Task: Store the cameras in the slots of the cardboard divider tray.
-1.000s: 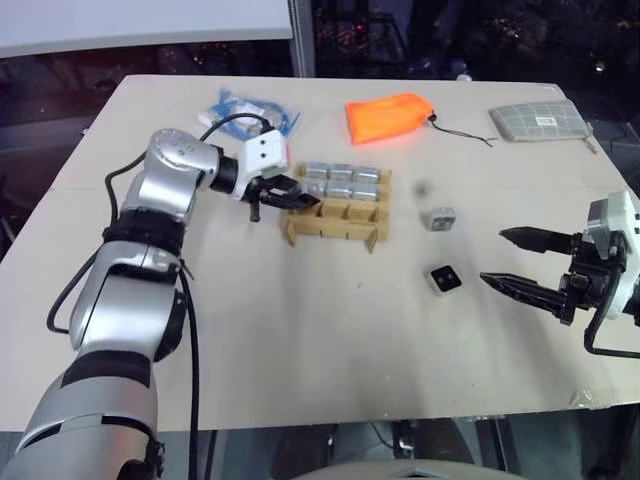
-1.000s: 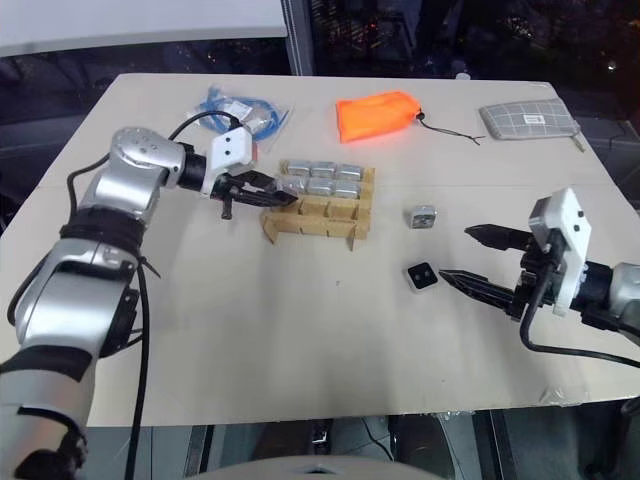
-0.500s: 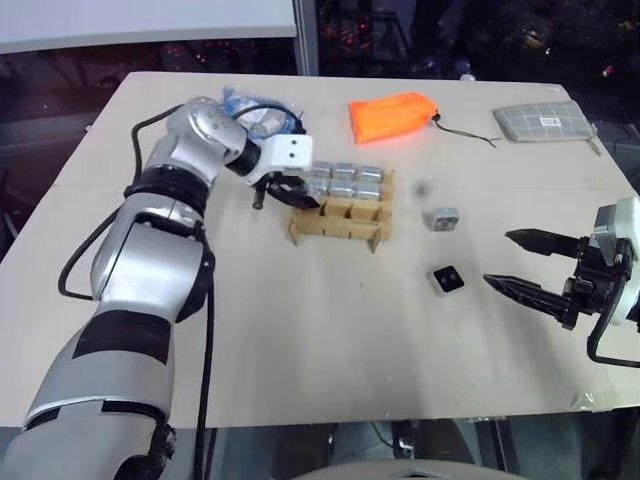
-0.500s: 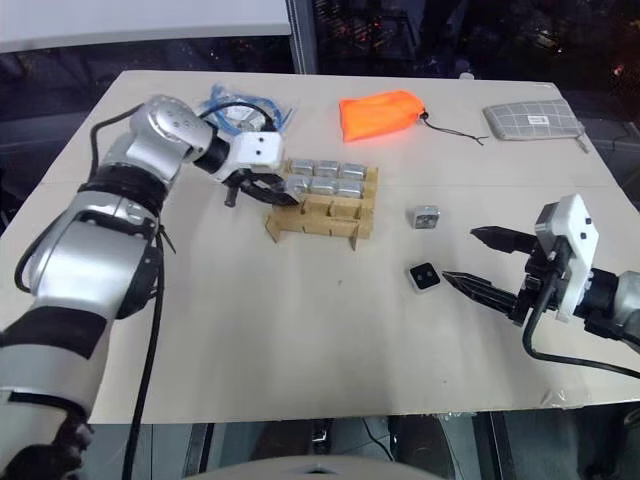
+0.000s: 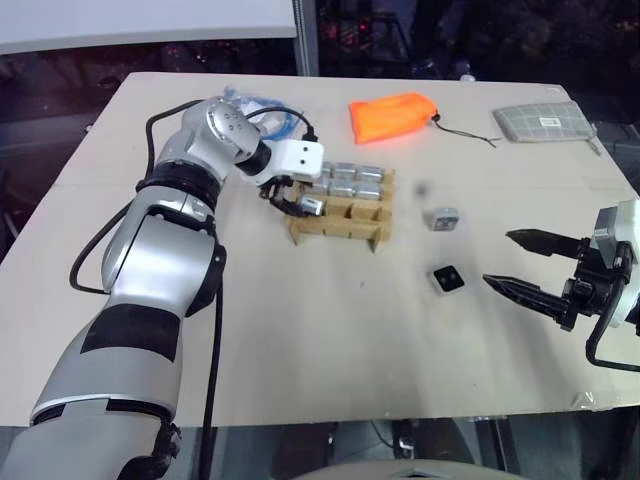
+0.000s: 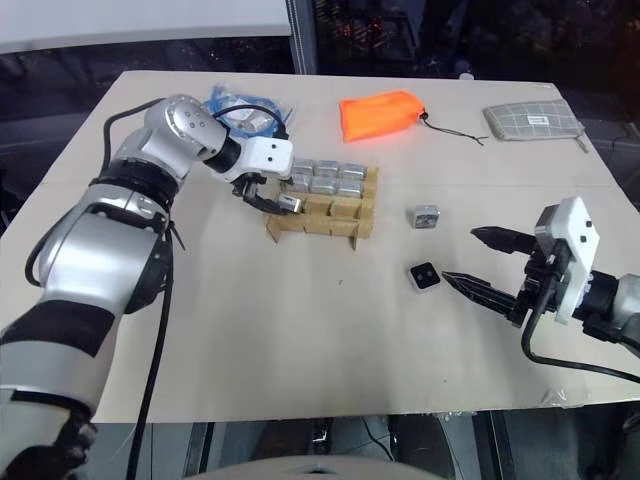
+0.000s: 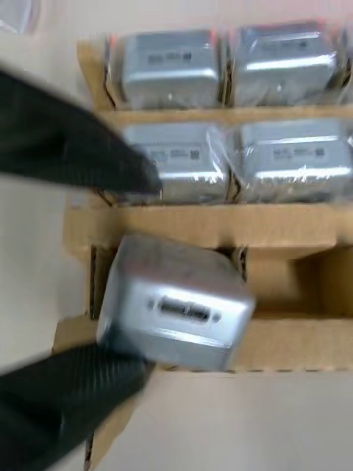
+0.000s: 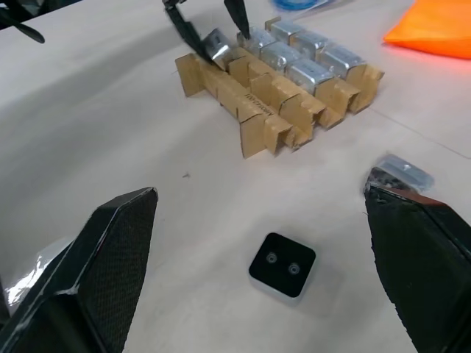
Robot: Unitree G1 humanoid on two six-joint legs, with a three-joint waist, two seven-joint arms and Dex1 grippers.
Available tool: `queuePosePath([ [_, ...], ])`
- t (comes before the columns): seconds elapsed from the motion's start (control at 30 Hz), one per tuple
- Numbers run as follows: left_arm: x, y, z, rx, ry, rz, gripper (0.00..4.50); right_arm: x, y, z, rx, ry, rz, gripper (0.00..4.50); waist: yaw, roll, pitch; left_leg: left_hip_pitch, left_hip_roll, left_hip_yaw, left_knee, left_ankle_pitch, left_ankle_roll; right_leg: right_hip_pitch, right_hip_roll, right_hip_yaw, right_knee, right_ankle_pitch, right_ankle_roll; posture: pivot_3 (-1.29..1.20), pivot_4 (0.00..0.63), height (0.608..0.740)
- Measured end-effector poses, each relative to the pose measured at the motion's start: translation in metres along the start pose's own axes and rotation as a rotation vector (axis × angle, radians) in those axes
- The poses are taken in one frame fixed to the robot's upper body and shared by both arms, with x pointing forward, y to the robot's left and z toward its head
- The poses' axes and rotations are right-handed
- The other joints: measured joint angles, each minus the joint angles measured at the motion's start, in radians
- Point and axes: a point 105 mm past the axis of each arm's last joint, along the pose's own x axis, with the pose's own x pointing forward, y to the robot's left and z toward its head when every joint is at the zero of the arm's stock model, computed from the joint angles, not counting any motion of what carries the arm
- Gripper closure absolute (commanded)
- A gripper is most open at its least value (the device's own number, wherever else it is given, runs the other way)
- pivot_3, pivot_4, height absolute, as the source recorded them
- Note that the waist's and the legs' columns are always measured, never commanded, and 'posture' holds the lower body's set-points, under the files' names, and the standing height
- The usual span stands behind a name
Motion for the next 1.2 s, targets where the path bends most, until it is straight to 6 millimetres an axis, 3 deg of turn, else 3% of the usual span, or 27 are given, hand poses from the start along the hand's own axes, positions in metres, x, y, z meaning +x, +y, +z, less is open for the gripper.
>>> queuePosePath([
  [0.23, -0.007, 0.009, 0.006, -0.039, -0.112, 0.093, 0.04, 0.0, 0.0, 0.001, -0.004, -0.006, -0.004, 0.0, -0.004, 0.0, 0.0, -0.002, 0.0, -0.001, 0.005, -0.002, 0.003, 0.0, 0.0, 0.0, 0.003, 0.0, 0.0, 0.0, 0.15, 0.74],
  [0.47, -0.05, 0.017, 0.027, -0.157, -0.479, 0.175, 0.04, 0.005, 0.002, -0.008, 0.021, 0.002, -0.01, 0.0, -0.005, 0.0, 0.0, -0.002, 0.0, -0.002, 0.007, 0.0, 0.0, 0.0, 0.0, 0.0, 0.006, 0.0, 0.0, 0.0, 0.15, 0.74],
  [0.57, -0.072, -0.002, 0.021, -0.233, -0.692, 0.181, 0.04, 0.012, 0.006, -0.017, 0.024, 0.019, -0.012, 0.0, -0.02, 0.001, 0.0, 0.001, 0.001, -0.004, 0.008, 0.0, 0.0, 0.0, 0.0, 0.003, 0.009, -0.001, 0.001, 0.0, 0.15, 0.74],
  [0.63, -0.074, -0.015, 0.012, -0.302, -0.752, 0.175, 0.04, 0.013, 0.004, -0.023, 0.031, 0.035, -0.036, 0.0, -0.025, 0.001, 0.0, 0.001, 0.001, -0.005, 0.01, 0.0, 0.0, 0.0, 0.0, 0.003, 0.011, -0.001, 0.001, 0.0, 0.15, 0.74],
  [0.8, -0.089, -0.063, 0.01, -0.475, -0.978, 0.238, 0.04, 0.02, 0.003, -0.038, 0.03, 0.048, -0.08, 0.0, -0.029, 0.001, 0.0, 0.002, 0.005, -0.005, 0.012, 0.0, 0.0, 0.0, -0.001, 0.004, 0.014, -0.001, 0.001, 0.0, 0.15, 0.74],
  [0.9, -0.096, -0.079, 0.005, -0.548, -0.969, 0.323, 0.04, 0.026, 0.006, -0.044, 0.036, 0.048, -0.087, 0.0, -0.022, 0.001, 0.0, 0.006, 0.004, -0.005, 0.012, 0.0, 0.0, 0.004, -0.001, 0.004, 0.015, -0.001, 0.001, 0.0, 0.15, 0.74],
  [1.0, -0.082, -0.097, -0.011, -0.639, -0.876, 0.376, 0.04, 0.03, 0.007, -0.048, 0.038, 0.046, -0.088, 0.0, -0.018, 0.002, 0.0, 0.013, 0.003, -0.003, 0.011, -0.002, 0.004, 0.009, -0.001, 0.005, 0.015, -0.001, 0.001, 0.0, 0.15, 0.74],
  [1.2, -0.071, -0.097, -0.014, -0.593, -0.799, 0.445, 0.04, 0.038, -0.003, -0.042, -0.018, 0.029, -0.076, 0.0, -0.004, 0.002, 0.0, 0.014, 0.001, -0.001, 0.011, -0.002, 0.004, 0.009, -0.001, 0.007, 0.015, -0.001, 0.0, 0.0, 0.15, 0.74],
])
